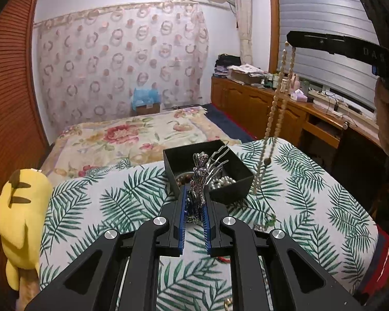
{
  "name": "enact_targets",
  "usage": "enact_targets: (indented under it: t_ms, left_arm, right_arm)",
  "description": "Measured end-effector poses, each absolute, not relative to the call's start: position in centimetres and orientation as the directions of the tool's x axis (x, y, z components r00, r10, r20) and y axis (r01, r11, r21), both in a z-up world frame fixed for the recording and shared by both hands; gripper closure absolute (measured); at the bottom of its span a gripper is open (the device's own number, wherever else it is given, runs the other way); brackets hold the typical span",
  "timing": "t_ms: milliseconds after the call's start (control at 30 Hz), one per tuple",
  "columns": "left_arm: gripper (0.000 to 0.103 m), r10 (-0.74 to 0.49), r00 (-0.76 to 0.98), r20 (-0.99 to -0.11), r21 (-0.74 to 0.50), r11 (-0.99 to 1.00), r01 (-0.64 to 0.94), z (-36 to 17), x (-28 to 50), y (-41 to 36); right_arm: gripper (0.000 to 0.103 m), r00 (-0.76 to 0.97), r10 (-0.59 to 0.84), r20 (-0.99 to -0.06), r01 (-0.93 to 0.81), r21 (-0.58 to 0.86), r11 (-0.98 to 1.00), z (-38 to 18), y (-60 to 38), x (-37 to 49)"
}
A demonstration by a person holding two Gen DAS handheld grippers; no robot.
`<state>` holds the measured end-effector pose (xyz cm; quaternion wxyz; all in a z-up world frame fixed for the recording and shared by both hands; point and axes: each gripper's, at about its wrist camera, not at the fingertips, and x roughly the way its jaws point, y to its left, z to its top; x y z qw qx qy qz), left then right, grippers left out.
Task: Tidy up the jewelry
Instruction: 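Carry the brooch into the box with the left tool while the right tool carries the pearl necklace there, then open both tools to release brooch and necklace into the black box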
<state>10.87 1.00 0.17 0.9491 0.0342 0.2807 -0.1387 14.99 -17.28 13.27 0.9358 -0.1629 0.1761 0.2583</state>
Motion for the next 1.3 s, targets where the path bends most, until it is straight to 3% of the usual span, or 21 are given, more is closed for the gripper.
enact_targets:
  t_ms: [400, 833, 1300]
  left_arm:
    - [0.093, -0.238, 0.784, -0.574, -0.029, 0.962, 0.271, -0.9, 14.4, 0.4]
    - [0.093, -0.230, 0.752, -0.618, -0.023, 0.961, 0.274, -2.3, 17.6, -0.8]
    - [0.093, -0.244, 0.695, -0.676, -0.036, 0.953, 0.300, -4.3, 20.6, -3.0]
  right_arm:
    - [0.098, 0.819, 0.418, -0.394, -0.522, -0.207, 0.827, 14.1, -16.3, 18.4]
    - [0.096, 0.688, 0.417, -0.594, -0.572, -0.091, 0.815, 5.6, -15.9, 22.7]
    - [0.093, 0.680, 0.386, -0.623, -0.541, -0.071, 0.838, 1.9, -19.3, 21.7]
